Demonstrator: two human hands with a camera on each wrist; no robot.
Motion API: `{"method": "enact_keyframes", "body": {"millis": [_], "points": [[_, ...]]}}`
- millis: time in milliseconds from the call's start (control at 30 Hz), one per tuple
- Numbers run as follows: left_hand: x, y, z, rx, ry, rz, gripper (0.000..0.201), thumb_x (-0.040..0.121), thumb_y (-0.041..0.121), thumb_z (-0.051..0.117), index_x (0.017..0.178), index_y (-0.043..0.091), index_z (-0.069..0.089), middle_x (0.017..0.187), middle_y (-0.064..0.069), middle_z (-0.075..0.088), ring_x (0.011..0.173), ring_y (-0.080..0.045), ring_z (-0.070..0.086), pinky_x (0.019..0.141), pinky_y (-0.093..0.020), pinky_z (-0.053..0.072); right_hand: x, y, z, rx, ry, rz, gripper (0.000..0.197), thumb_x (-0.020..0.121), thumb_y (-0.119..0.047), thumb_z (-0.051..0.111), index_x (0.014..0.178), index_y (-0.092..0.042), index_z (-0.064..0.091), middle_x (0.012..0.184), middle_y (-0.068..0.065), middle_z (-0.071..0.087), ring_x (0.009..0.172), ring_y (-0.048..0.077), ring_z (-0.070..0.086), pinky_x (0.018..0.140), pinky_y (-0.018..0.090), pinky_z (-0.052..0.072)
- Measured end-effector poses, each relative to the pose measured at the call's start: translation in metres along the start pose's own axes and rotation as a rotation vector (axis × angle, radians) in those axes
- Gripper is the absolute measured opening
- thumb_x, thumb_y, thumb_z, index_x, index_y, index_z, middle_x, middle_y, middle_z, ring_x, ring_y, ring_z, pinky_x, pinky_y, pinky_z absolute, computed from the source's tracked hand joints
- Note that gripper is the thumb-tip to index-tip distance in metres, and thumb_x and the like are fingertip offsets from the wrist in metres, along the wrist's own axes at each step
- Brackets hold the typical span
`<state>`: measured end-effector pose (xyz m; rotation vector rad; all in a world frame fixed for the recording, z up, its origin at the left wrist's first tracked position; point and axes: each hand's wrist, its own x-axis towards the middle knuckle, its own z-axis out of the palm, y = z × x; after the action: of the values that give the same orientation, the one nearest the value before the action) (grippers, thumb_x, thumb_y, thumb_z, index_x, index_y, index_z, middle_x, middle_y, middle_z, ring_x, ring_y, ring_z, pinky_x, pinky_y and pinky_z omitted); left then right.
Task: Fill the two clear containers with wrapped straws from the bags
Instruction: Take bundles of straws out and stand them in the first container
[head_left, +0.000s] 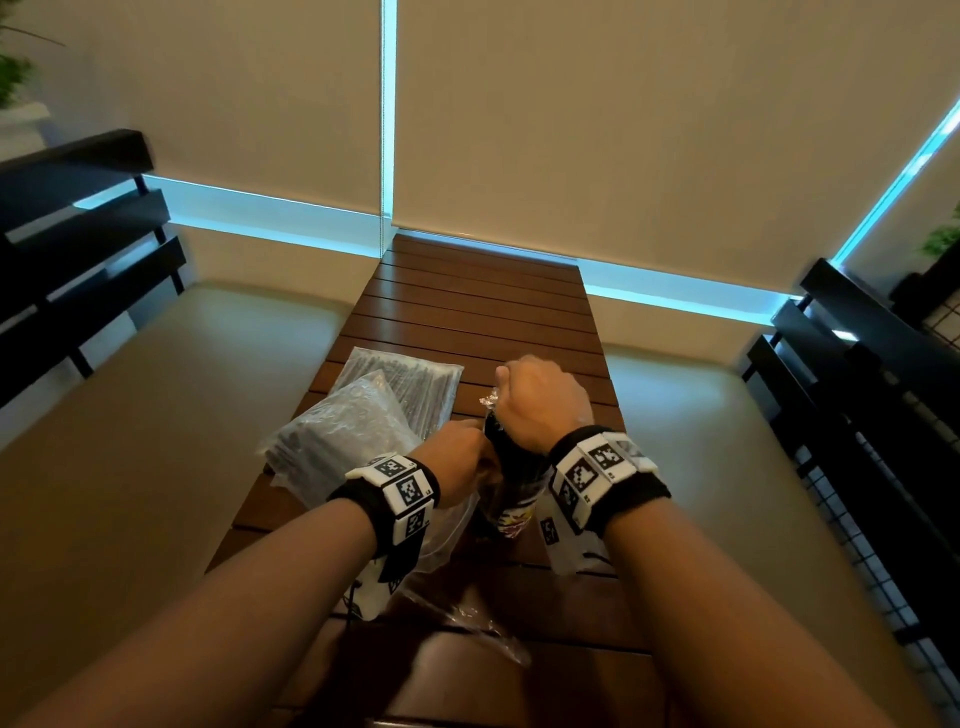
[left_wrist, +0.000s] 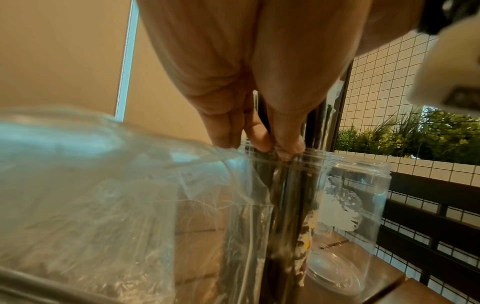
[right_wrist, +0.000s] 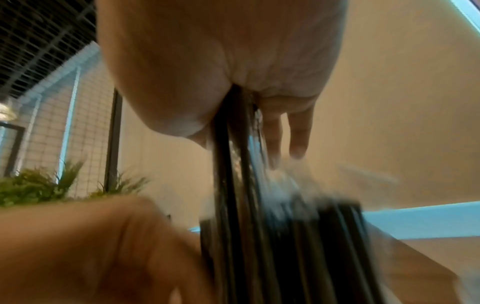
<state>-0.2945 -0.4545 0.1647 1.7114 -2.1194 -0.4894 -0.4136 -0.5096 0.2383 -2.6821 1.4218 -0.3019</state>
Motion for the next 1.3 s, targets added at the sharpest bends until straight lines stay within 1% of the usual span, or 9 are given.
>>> {"method": "enact_keyframes", "body": {"millis": [133,300,533,767,1000,1067,1133,1200,1300], "points": [[0.000,-0.005,0.004,0.053,0.010,-0.003,0.018,0.090,0.017,0.061,0.093,0.006,0.075,0.099,-0.014,0.065,0.088,-0.027,0.059,0.082,-0.039,0.049,-0.012,0.007,0.041,-0.025,0.036,-0.023,0.035,0.101,-0.032,0.033,0.114,-0.016,0.063,0.119,0.002,0.063,0.113,0.023,0.055,0.089,0.039,0.042],[0.002,-0.007,0.003,0.042,0.004,0.017,0.018,0.089,0.018,0.063,0.098,0.009,0.075,0.102,-0.011,0.069,0.092,-0.027,0.063,0.083,-0.037,0.050,0.011,0.014,0.035,0.115,-0.149,0.110,0.062,0.098,-0.056,0.017,0.143,-0.024,0.046,0.151,0.005,0.042,0.144,0.024,0.028,0.112,0.055,0.026],[0.000,-0.010,-0.003,0.084,0.013,-0.005,0.014,0.086,0.015,0.064,0.091,0.005,0.072,0.099,-0.010,0.067,0.085,-0.025,0.061,0.080,-0.039,0.051,0.003,0.011,0.061,0.037,-0.056,0.143,0.053,0.101,-0.044,0.023,0.148,-0.023,0.038,0.153,0.007,0.038,0.147,0.025,0.021,0.116,0.052,0.020],[-0.017,-0.013,-0.014,0.196,-0.013,-0.031,0.022,0.083,0.031,0.068,0.101,0.024,0.056,0.103,0.007,0.057,0.093,-0.015,0.059,0.079,-0.038,0.054,0.003,0.013,0.067,0.015,0.006,0.115,0.053,0.101,-0.045,0.023,0.147,-0.023,0.038,0.150,0.007,0.042,0.143,0.025,0.027,0.114,0.049,0.024],[-0.042,-0.037,-0.031,0.527,-0.132,-0.274,0.082,0.059,0.066,0.076,0.120,0.026,0.039,0.114,0.001,0.044,0.098,-0.022,0.055,0.069,-0.035,0.048,-0.002,-0.002,0.046,-0.084,-0.080,0.145,0.069,0.095,-0.064,0.017,0.154,-0.027,0.021,0.163,0.014,0.012,0.150,0.031,0.004,0.116,0.060,0.001],[-0.047,-0.044,-0.031,0.560,-0.191,-0.322,0.061,0.073,0.048,0.075,0.119,0.023,0.044,0.117,0.000,0.050,0.100,-0.025,0.060,0.070,-0.035,0.045,-0.012,-0.019,0.042,-0.146,0.171,0.006,0.058,0.093,-0.058,0.031,0.137,-0.025,0.047,0.148,0.011,0.041,0.140,0.030,0.030,0.113,0.056,0.019],[-0.050,-0.049,-0.034,0.505,-0.120,-0.346,0.027,0.086,0.028,0.062,0.110,0.022,0.050,0.113,-0.001,0.059,0.097,-0.025,0.062,0.074,-0.036,0.049,-0.023,-0.039,0.042,-0.095,0.313,-0.239,0.028,0.088,-0.043,0.046,0.095,-0.021,0.060,0.102,0.001,0.059,0.098,0.020,0.053,0.091,0.044,0.044],[-0.050,-0.054,-0.042,0.416,-0.003,-0.375,0.016,0.089,0.018,0.054,0.104,0.022,0.057,0.105,-0.002,0.062,0.092,-0.024,0.062,0.072,-0.034,0.050,-0.028,-0.057,0.049,0.004,0.021,-0.374,0.024,0.089,-0.030,0.050,0.071,-0.015,0.057,0.071,-0.002,0.055,0.066,0.017,0.051,0.066,0.037,0.052],[-0.049,-0.059,-0.057,0.296,0.111,-0.356,0.012,0.085,0.011,0.055,0.092,0.020,0.060,0.091,-0.002,0.061,0.084,-0.026,0.061,0.069,-0.036,0.052,-0.022,-0.075,0.075,0.097,-0.417,-0.312,0.025,0.088,-0.019,0.053,0.068,-0.007,0.063,0.069,0.009,0.064,0.062,0.025,0.058,0.063,0.036,0.056]]}}
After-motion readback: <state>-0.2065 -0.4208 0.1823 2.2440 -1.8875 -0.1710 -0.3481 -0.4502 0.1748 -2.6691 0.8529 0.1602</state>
